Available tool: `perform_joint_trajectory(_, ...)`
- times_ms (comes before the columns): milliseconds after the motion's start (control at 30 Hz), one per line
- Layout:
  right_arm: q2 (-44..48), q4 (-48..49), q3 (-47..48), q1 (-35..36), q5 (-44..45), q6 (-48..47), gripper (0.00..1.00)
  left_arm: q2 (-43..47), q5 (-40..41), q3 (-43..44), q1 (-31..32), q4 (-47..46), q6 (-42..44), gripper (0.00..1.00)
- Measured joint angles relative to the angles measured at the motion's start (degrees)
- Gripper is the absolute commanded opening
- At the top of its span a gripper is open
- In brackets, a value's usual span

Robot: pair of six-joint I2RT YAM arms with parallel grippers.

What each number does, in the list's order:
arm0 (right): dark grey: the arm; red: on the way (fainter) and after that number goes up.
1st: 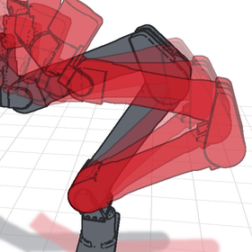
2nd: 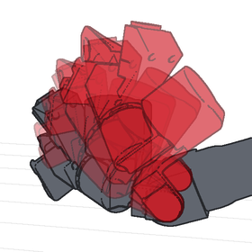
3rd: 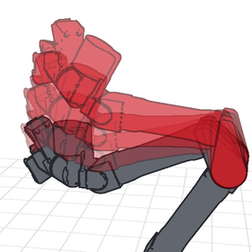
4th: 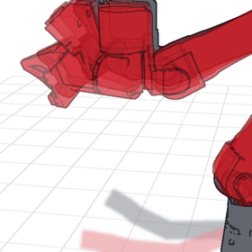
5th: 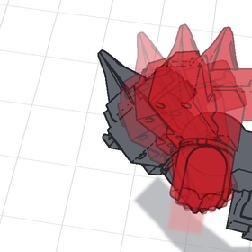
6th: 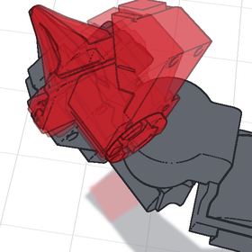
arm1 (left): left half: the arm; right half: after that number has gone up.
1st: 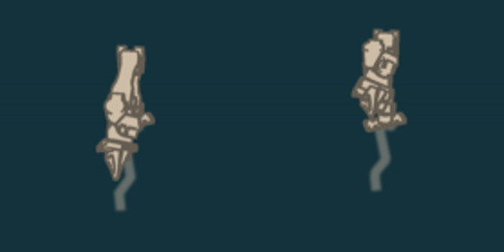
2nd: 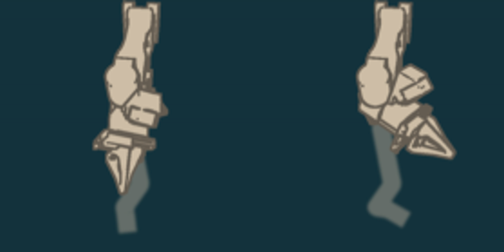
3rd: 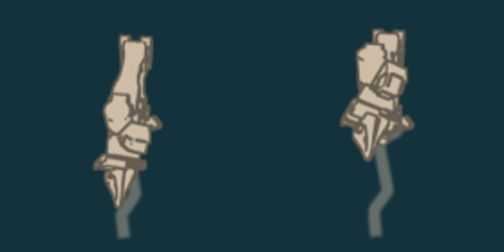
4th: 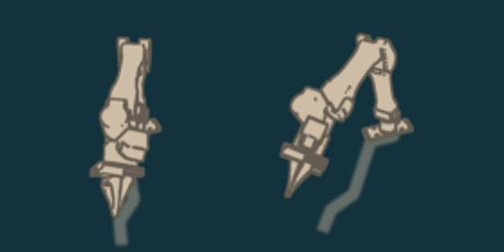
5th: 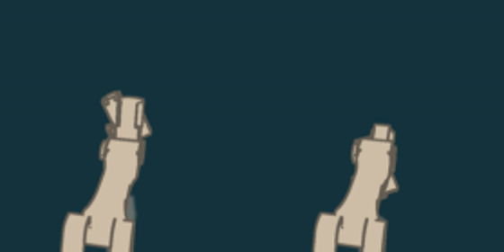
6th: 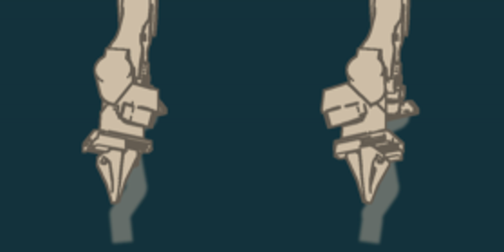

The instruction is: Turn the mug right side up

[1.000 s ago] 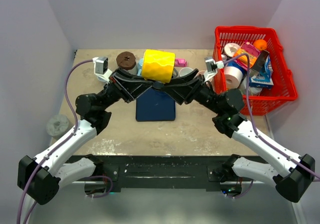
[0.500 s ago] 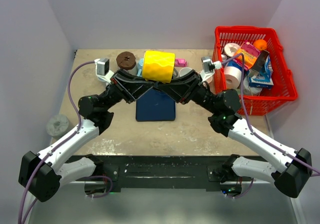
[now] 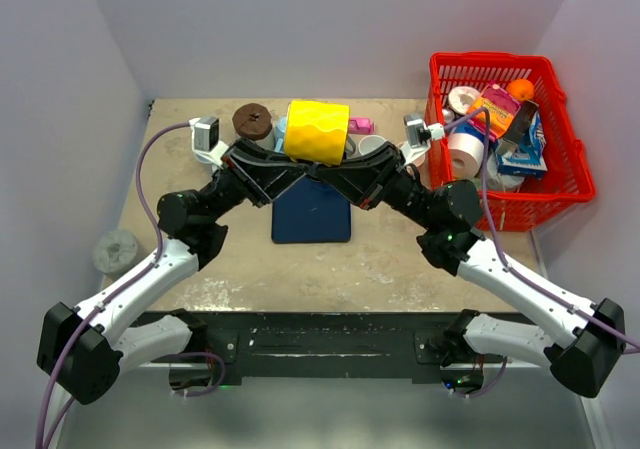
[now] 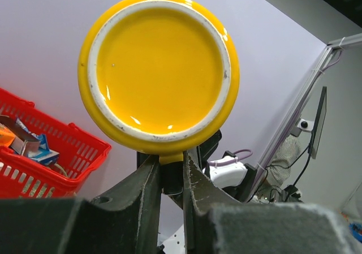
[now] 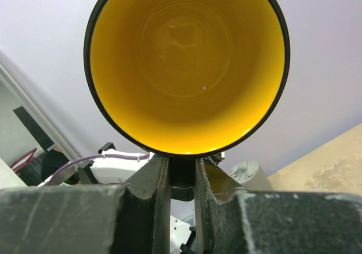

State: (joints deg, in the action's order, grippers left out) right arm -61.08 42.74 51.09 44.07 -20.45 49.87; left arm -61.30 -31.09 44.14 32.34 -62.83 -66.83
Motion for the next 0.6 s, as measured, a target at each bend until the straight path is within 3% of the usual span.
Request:
perform_joint_trajectory(100, 0.6, -2.0, 0.0, 0.1, 0.9, -0.5, 0.0, 0.0, -0.7, 0.0, 0.2, 0.3, 0.9, 0.66)
perform_joint_trajectory(300, 1.8, -8.1, 0.1, 0.1, 3.9, -2.8, 0.0, 0.3, -1.7, 0.1, 0.7, 3.3, 3.8, 0.89)
perform_joint_trajectory(467, 3.7, -14.0, 0.6, 0.1, 6.5, -5.2, 0.0, 1.6, -1.9, 0.8, 0.8, 9.6, 8.1, 0.99)
perform_joint_trajectory(600, 5.4, -23.0, 3.2, 0.2, 10.5, -8.1, 0.0, 4.2, 0.3, 3.4, 0.8, 22.1, 15.9, 0.99)
